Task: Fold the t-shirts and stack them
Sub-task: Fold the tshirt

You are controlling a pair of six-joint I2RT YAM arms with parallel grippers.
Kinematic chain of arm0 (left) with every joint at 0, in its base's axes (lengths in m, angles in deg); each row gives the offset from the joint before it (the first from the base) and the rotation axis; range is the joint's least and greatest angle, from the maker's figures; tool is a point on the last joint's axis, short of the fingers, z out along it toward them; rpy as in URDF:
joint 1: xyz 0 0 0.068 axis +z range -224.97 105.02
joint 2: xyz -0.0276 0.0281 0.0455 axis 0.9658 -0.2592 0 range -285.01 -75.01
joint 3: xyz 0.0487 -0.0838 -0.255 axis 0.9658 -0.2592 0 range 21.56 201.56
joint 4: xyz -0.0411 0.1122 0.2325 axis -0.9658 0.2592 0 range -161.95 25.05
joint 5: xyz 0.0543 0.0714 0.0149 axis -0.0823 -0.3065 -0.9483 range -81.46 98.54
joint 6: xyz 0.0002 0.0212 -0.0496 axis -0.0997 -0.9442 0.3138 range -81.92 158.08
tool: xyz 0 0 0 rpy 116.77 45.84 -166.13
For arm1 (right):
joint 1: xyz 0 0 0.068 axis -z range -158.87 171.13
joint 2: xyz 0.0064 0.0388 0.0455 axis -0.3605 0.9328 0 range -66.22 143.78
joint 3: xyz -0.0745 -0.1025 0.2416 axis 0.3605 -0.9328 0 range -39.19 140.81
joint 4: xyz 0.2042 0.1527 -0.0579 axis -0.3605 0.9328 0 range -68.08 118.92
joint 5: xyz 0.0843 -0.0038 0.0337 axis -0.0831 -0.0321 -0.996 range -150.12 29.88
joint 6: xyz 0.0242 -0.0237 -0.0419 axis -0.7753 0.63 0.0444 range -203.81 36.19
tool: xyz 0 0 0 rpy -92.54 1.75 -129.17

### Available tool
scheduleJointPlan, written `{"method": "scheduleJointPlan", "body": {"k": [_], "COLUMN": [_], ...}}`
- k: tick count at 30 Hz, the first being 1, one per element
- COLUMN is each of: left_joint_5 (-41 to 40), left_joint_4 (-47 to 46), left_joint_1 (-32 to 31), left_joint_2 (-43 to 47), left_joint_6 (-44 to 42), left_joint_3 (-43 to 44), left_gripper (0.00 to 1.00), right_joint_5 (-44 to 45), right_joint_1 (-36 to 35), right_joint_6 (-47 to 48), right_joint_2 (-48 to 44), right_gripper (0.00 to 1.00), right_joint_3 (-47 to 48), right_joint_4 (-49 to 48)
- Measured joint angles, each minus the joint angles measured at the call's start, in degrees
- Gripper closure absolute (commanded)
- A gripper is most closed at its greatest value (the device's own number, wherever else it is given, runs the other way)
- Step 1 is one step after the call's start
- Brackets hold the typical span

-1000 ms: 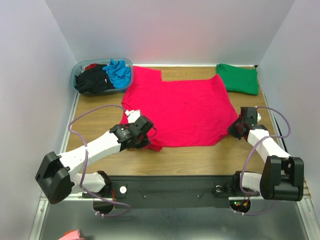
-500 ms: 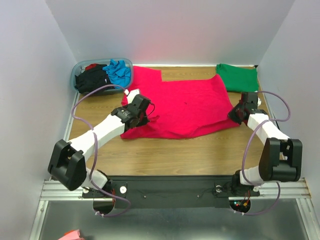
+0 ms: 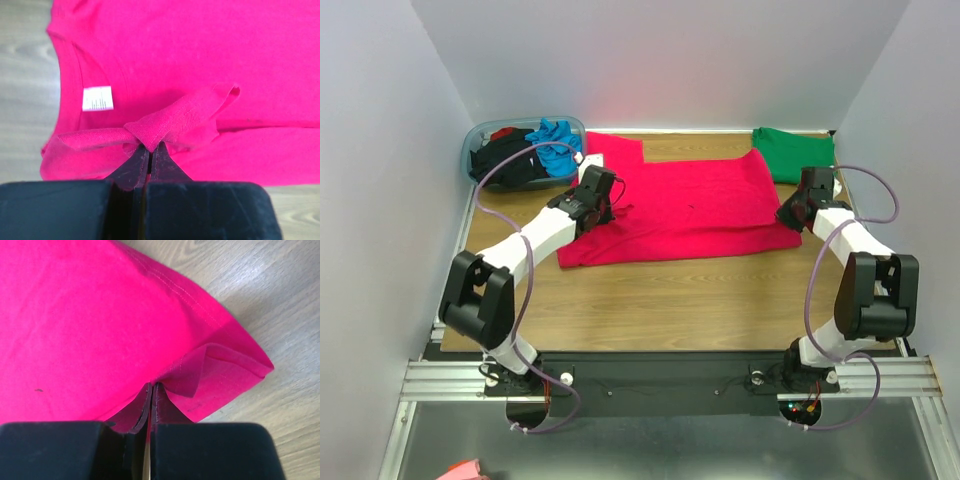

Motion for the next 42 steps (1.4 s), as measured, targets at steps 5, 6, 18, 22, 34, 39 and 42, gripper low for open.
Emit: {"method": "scheduleJointPlan", "body": {"k": [5,6,18,22,34,39,42], "left_joint_5": [0.46,0.59,1.75,3.04,13.22,16.35,16.87], "left_joint_4": [-2.47,-2.97,-1.90,-1.60,-6.99,-9.68,-13.31], "left_joint_1": [1.88,2.23,7.28,7.58,7.45,7.48,7.45], "left_joint_2": [-4.90,-5.90,-16.46,-16.22,-10.67,-14.51,-13.53], "left_joint_6": [-3.80,-4.50,-6.99,-6.51,-1.66,0.72,3.37], "left_joint_3": [3.10,3.78,14.91,15.54,4.35,1.20,-4.24], "left_gripper": [1.00,1.00,0.19,0.18,0.18,0.18,0.18], "right_joint_5": [1.07,1.18,2.60,1.53,-5.90,-7.56,-7.23], "right_joint_1": [0.00,0.00,0.00,0.00,-2.40,-4.55,-4.70], "right_joint_6": [0.44,0.46,2.95,4.02,7.98,8.57,7.82], "right_joint_2": [2.27,2.73,11.06,9.81,9.84,15.02,13.38], "right_gripper": [0.99,0.98,0.02,0.00,0.00,0.00,0.00], "right_joint_3": [1.55,1.92,8.79,8.87,6.56,7.21,4.24], "right_joint_4": [0.07,0.11,0.09,0.28,-0.02,-1.95,-4.11]}}
